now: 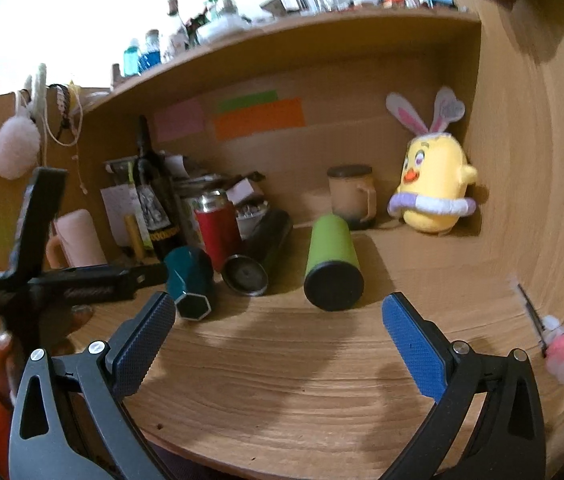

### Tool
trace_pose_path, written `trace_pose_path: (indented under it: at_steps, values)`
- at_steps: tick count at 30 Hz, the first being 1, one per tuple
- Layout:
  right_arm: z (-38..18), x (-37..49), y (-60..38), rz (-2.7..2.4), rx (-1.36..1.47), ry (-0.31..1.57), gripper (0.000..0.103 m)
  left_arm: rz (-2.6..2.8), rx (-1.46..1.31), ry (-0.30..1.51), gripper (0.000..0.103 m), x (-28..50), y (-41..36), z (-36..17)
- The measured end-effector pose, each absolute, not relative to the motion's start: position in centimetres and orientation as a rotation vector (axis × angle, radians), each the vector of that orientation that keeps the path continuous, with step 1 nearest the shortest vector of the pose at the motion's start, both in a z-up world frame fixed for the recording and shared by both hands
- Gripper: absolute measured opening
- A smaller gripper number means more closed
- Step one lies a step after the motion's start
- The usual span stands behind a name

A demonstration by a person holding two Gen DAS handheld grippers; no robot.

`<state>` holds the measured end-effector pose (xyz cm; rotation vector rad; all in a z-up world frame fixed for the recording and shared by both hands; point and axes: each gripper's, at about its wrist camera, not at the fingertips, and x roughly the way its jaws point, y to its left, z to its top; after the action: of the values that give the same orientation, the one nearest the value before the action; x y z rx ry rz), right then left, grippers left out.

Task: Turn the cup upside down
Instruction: 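Move the left gripper down to the teal cup and close on it, then lift the teal cup with the left gripper and tilt it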

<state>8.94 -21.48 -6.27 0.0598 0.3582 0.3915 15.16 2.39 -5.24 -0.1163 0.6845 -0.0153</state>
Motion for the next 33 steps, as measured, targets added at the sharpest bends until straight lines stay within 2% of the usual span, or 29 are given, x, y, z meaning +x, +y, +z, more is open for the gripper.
trace_pose_path:
  at_steps: [5,6,8,14,19,33]
  values:
    - [-7.9,11.3,-22.0,0.399,0.086,0.407,0.103,-0.014,-0.136,0.782,0.103,19.4,2.6,-7.0]
    - [-8.2,11.7,-22.1,0.402,0.094,0.418,0.103,-0.01,-0.142,0.797,0.101,20.0,2.7,-7.3]
    - [-8.4,12.2,-22.3,0.403,0.103,0.43,0.103,-0.008,-0.153,0.829,0.09,21.1,2.8,-7.8]
    - [-9.1,13.5,-22.9,0.403,0.135,0.459,0.103,-0.021,-0.228,0.881,0.08,22.6,3.9,-9.0]
    - [-9.1,13.5,-23.2,0.398,0.145,0.466,0.103,-0.07,-0.263,0.941,0.062,22.0,4.0,-10.4]
    - [-8.1,10.9,-22.7,0.398,0.123,0.428,0.103,-0.066,-0.219,0.964,0.061,17.4,3.4,-10.1]
